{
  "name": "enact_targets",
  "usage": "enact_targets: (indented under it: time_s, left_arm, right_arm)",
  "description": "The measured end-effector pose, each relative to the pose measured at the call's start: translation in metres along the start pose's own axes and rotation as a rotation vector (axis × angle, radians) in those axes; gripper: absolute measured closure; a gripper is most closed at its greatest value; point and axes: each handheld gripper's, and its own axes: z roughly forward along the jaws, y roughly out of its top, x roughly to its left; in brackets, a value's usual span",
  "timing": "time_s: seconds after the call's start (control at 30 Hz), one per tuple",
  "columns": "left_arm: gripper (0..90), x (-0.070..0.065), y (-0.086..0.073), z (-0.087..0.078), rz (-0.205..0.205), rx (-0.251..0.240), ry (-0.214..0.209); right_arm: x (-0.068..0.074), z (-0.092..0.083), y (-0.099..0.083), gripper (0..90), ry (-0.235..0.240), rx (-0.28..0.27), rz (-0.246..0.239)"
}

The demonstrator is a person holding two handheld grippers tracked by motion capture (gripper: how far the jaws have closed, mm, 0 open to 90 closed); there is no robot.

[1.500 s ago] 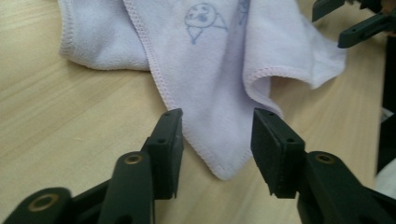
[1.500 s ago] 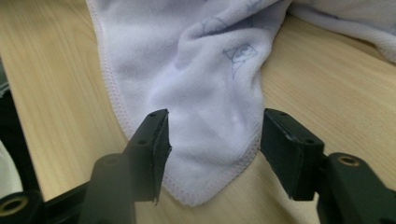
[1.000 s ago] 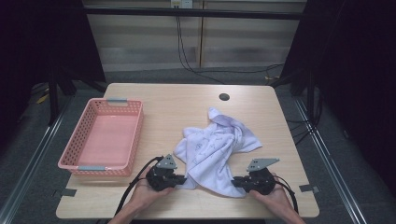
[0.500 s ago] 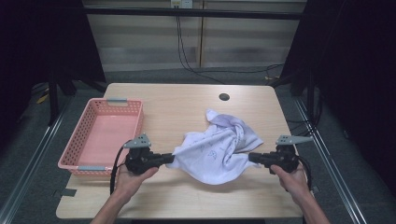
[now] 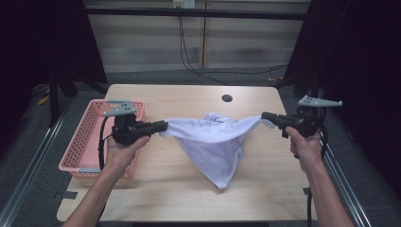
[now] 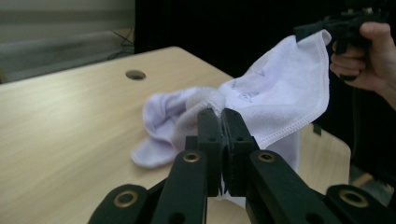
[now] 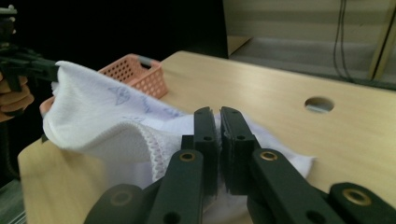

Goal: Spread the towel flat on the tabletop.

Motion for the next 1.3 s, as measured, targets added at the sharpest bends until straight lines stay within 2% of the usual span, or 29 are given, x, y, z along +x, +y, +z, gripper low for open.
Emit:
enact_targets:
  time_s: [0.1, 0.13, 0.2, 0.23, 0.27, 0.3, 0.33, 0.37, 0.4, 0.43, 0.5, 0.53, 0.57, 0.6, 0.7, 0.73, 0.77, 0.8, 0.83, 0.87, 0.97, 1.0, 1.03, 1.07, 1.13, 1.17, 1.2, 1.27, 1.3]
  left_arm:
    - [87.9, 0.008, 0.014, -0.006, -0.001, -0.04, 0.026]
    - [87.9, 0.008, 0.014, -0.006, -0.001, -0.04, 0.026]
    - [87.9, 0.017, 0.029, -0.011, -0.026, -0.084, 0.048]
    - [87.9, 0.017, 0.029, -0.011, -0.026, -0.084, 0.048]
    - [87.9, 0.019, 0.035, -0.014, -0.02, -0.092, 0.063]
    - [87.9, 0.018, 0.047, -0.018, -0.019, -0.114, 0.067]
    - [87.9, 0.018, 0.047, -0.018, -0.019, -0.114, 0.067]
    - [87.9, 0.01, 0.059, -0.028, 0.009, -0.158, 0.061]
    - [87.9, 0.01, 0.059, -0.028, 0.009, -0.158, 0.061]
    - [87.9, -0.002, 0.066, -0.037, 0.021, -0.177, 0.033]
    - [87.8, -0.017, 0.063, -0.042, 0.081, -0.154, 0.027]
    - [87.8, -0.017, 0.063, -0.042, 0.081, -0.154, 0.027]
    - [87.8, -0.022, 0.056, -0.043, 0.076, -0.135, 0.02]
    - [87.7, -0.03, 0.038, -0.042, 0.088, -0.085, 0.026]
    - [87.7, -0.037, 0.004, -0.041, 0.081, -0.046, -0.009]
    - [87.7, -0.037, 0.004, -0.041, 0.081, -0.046, -0.009]
    - [87.7, -0.042, -0.019, -0.042, 0.067, -0.032, -0.03]
    - [87.7, -0.042, -0.019, -0.042, 0.067, -0.032, -0.03]
    - [87.6, -0.044, -0.03, -0.041, 0.056, -0.021, -0.052]
    - [87.6, -0.049, -0.049, -0.037, 0.054, 0.017, -0.062]
    - [87.4, -0.055, -0.078, -0.034, 0.033, 0.078, -0.076]
    - [87.3, -0.055, -0.088, -0.035, 0.018, 0.088, -0.077]
    - [87.3, -0.055, -0.088, -0.035, 0.018, 0.088, -0.077]
    - [87.3, -0.058, -0.106, -0.039, -0.013, 0.108, -0.091]
    - [87.2, -0.062, -0.121, -0.044, -0.029, 0.145, -0.117]
    - [86.9, -0.062, -0.121, -0.044, -0.029, 0.145, -0.117]
    - [86.0, -0.067, -0.135, -0.05, -0.059, 0.172, -0.155]
    - [81.2, -0.073, -0.146, -0.058, -0.06, 0.187, -0.185]
    - [78.6, -0.073, -0.146, -0.058, -0.06, 0.187, -0.185]
  right_arm:
    - [-0.005, -0.001, 0.022, 85.8, -0.018, -0.039, 0.003]
    - [-0.005, -0.001, 0.022, 85.8, -0.018, -0.039, 0.003]
    - [-0.01, -0.001, 0.044, 85.9, -0.038, -0.081, 0.007]
    - [-0.01, -0.001, 0.044, 85.9, -0.038, -0.081, 0.007]
    - [-0.01, -0.003, 0.058, 85.9, -0.046, -0.112, 0.003]
    - [-0.008, -0.004, 0.066, 85.9, -0.045, -0.127, -0.002]
    - [-0.008, -0.004, 0.066, 85.9, -0.045, -0.127, -0.002]
    - [-0.001, -0.01, 0.078, 85.9, -0.05, -0.146, -0.03]
    - [0.003, -0.014, 0.083, 86.0, -0.046, -0.164, -0.038]
    - [0.008, -0.019, 0.086, 86.0, -0.041, -0.177, -0.056]
    - [0.017, -0.029, 0.085, 86.0, -0.023, -0.183, -0.078]
    - [0.017, -0.029, 0.085, 86.0, -0.023, -0.183, -0.078]
    - [0.024, -0.035, 0.07, 86.0, -0.021, -0.149, -0.093]
    - [0.026, -0.037, 0.059, 86.0, -0.014, -0.128, -0.09]
    - [0.03, -0.043, 0.015, 86.0, -0.005, -0.068, -0.066]
    - [0.031, -0.045, 0.0, 86.0, -0.011, -0.05, -0.063]
    - [0.03, -0.048, -0.015, 86.0, 0.0, -0.037, -0.052]
    - [0.03, -0.048, -0.015, 86.0, 0.0, -0.037, -0.052]
    - [0.03, -0.052, -0.044, 86.0, 0.005, -0.011, -0.02]
    - [0.029, -0.052, -0.057, 86.0, 0.013, 0.003, -0.001]
    - [0.031, -0.055, -0.092, 86.0, 0.02, 0.045, 0.035]
    - [0.033, -0.057, -0.102, 86.0, 0.025, 0.058, 0.043]
    - [0.033, -0.057, -0.102, 86.0, 0.025, 0.058, 0.043]
    - [0.039, -0.06, -0.122, 86.0, 0.042, 0.087, 0.061]
    - [0.049, -0.065, -0.138, 85.8, 0.049, 0.116, 0.066]
    - [0.049, -0.065, -0.138, 85.8, 0.049, 0.116, 0.066]
    - [0.059, -0.07, -0.149, 84.3, 0.05, 0.155, 0.062]
    - [0.07, -0.078, -0.157, 80.4, 0.06, 0.184, 0.046]
    - [0.074, -0.082, -0.159, 78.4, 0.048, 0.189, 0.038]
